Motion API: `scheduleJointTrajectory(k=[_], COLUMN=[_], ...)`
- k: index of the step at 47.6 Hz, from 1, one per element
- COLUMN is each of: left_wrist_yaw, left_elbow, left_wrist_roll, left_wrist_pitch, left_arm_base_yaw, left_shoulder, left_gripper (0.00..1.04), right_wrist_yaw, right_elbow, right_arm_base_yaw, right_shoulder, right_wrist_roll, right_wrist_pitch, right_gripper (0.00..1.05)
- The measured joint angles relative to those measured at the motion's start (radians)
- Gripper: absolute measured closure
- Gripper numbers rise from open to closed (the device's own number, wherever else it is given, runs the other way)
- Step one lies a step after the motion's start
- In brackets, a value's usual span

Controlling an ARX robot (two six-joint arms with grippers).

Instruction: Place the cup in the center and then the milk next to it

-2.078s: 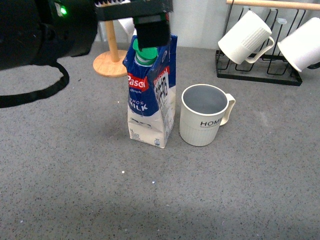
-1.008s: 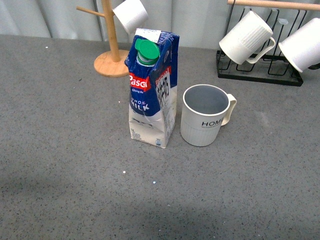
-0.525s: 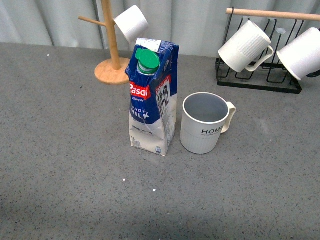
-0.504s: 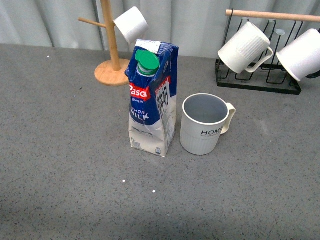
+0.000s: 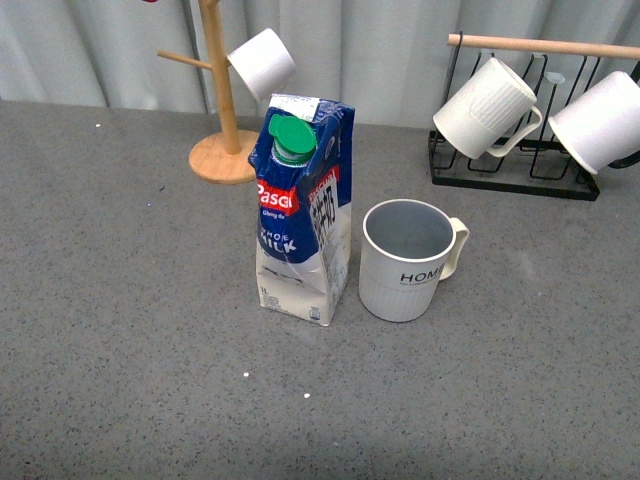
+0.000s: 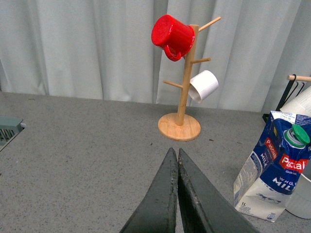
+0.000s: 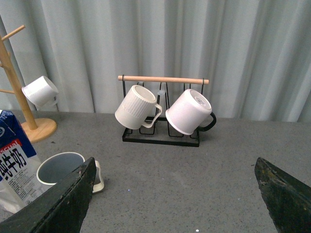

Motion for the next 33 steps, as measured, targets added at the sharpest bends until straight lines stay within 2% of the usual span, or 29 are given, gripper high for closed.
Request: scheduleJointTrajectory(k=[33], left_wrist_yaw=[0.0], left_elbow=[0.0], left_wrist_roll=[0.0], left_wrist_pitch=[-0.219], left_arm_base_yaw=[0.0], left_shoulder=[-0.222], left_gripper=[1.01], right_wrist_yaw=[0.0], right_elbow=[0.0], right_arm_base_yaw=[0.0], right_shoulder=[0.0], right_wrist_roll=[0.0], right_wrist_pitch=[0.0], right_gripper=[0.09])
